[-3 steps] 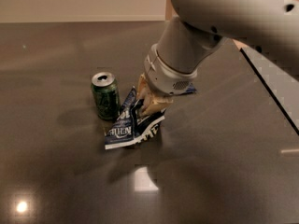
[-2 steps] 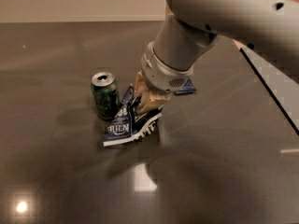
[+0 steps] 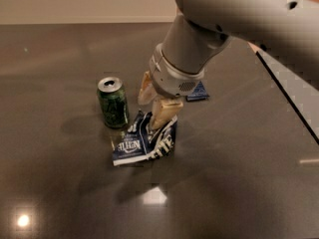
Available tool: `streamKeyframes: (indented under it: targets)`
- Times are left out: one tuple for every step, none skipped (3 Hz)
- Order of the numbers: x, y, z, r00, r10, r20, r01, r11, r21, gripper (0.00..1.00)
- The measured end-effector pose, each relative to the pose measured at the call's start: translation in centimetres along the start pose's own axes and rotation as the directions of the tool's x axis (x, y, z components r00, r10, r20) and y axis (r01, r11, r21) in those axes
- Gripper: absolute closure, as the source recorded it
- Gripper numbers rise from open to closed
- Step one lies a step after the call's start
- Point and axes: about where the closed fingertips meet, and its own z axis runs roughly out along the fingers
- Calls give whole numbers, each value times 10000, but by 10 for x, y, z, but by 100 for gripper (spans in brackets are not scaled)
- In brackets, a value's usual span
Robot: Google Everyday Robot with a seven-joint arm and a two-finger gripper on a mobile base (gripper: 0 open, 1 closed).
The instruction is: Move blue chip bag near green can
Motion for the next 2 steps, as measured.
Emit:
streamKeyframes:
  targets:
    - [-2,0,-2,10000,-29,-21,29,10000,36,0]
    - [-2,0,-2,10000,-29,-22,29,10000,37,0]
